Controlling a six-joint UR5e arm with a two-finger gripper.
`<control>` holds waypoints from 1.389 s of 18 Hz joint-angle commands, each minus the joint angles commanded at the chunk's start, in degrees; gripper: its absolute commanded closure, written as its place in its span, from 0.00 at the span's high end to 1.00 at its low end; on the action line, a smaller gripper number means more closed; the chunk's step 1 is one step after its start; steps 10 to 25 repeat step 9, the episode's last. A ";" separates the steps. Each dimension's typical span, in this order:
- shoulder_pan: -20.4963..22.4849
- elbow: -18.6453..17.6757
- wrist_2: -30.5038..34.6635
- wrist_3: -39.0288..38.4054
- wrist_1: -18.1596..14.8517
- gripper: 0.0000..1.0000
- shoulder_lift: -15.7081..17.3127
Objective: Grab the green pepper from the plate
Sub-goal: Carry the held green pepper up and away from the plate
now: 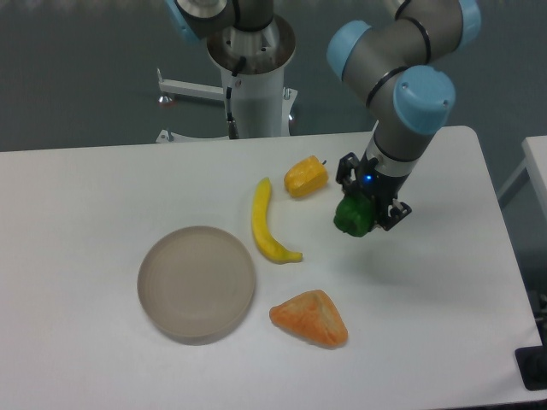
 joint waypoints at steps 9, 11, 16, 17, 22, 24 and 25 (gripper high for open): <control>1.41 4.05 0.27 9.51 0.27 0.08 -1.85; 1.41 4.05 0.27 9.51 0.27 0.08 -1.85; 1.41 4.05 0.27 9.51 0.27 0.08 -1.85; 1.41 4.05 0.27 9.51 0.27 0.08 -1.85; 1.41 4.05 0.27 9.51 0.27 0.08 -1.85; 1.41 4.05 0.27 9.51 0.27 0.08 -1.85; 1.41 4.05 0.27 9.51 0.27 0.08 -1.85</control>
